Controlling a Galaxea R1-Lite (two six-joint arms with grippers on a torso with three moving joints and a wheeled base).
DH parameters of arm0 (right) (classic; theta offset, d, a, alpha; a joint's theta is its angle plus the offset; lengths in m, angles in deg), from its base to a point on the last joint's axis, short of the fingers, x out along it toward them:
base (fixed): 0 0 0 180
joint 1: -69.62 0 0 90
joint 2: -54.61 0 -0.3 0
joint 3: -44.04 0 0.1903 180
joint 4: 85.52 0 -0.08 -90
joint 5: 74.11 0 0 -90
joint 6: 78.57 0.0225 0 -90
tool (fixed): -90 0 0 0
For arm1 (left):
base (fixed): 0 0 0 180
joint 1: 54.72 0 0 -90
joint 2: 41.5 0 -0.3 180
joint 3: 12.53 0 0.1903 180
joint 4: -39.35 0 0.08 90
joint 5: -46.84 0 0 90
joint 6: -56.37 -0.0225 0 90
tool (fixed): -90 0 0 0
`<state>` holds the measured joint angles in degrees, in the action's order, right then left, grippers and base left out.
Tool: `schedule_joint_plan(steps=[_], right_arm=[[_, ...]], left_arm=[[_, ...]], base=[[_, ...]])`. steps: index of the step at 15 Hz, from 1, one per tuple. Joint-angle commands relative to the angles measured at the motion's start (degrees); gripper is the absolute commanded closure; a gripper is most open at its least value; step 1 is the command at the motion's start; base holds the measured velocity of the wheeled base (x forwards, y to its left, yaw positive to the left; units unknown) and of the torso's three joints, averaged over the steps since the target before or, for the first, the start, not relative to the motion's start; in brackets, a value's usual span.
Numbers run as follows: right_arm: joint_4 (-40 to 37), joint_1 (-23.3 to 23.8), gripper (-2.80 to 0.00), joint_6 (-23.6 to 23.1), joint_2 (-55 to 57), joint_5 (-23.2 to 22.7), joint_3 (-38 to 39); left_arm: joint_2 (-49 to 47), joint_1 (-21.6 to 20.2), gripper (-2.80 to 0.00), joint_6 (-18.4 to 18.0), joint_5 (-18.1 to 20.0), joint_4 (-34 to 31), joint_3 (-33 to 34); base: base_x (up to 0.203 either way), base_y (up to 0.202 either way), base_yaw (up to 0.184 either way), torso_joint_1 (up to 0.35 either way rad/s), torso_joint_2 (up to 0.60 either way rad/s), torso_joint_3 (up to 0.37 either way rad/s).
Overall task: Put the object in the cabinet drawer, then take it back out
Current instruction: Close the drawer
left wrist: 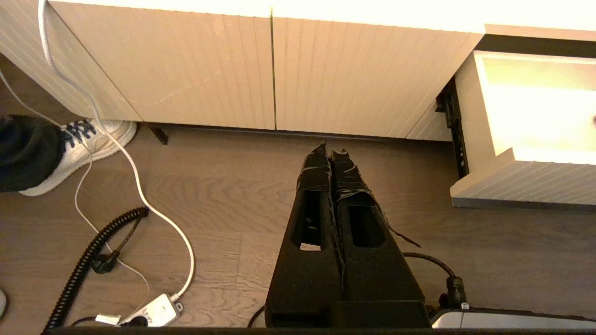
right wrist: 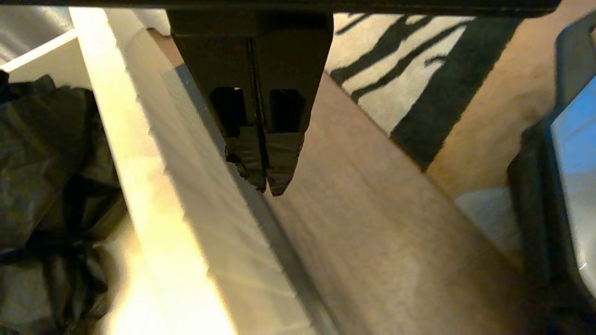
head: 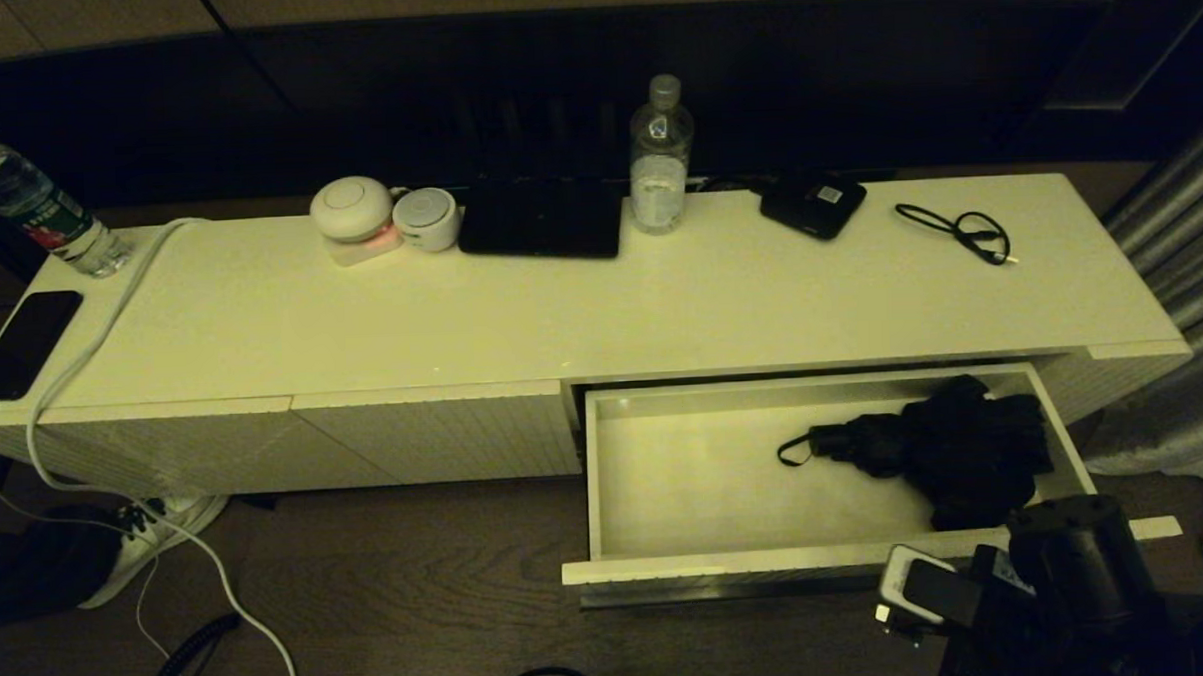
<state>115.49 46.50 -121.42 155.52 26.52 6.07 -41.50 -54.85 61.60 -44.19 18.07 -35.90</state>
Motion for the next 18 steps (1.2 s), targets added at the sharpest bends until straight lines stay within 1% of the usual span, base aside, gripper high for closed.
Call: schedule_joint_plan(steps=[1,3,7,11,14,18], right_arm=[[3.5,0.2,0.00,0.1,3.5,0.2,0.0],[6.7,0.3,0.00,2.0,5.0,1.2,-0.2],[8.4,0.4,0.00,3.5,5.1,1.6,-1.0],[12.8,0.5,0.00,3.7,6.8,2.9,-2.1],[13.4,0.5,0.00,6.0,6.0,3.0,-3.8],[13.6,0.5,0.00,6.9,6.3,4.7,-4.8]], left_arm=[[0.1,0.0,0.00,0.0,0.0,0.0,0.0],[0.1,0.0,0.00,0.0,0.0,0.0,0.0],[0.1,0.0,0.00,0.0,0.0,0.0,0.0],[0.1,0.0,0.00,0.0,0.0,0.0,0.0],[0.1,0.0,0.00,0.0,0.0,0.0,0.1],[0.1,0.0,0.00,0.0,0.0,0.0,0.0]], base=[[0.000,0.000,0.000,0.000,0.00,0.000],[0.000,0.000,0.000,0.000,0.00,0.000],[0.000,0.000,0.000,0.000,0.00,0.000],[0.000,0.000,0.000,0.000,0.00,0.000],[0.000,0.000,0.000,0.000,0.00,0.000],[0.000,0.000,0.000,0.000,0.00,0.000]])
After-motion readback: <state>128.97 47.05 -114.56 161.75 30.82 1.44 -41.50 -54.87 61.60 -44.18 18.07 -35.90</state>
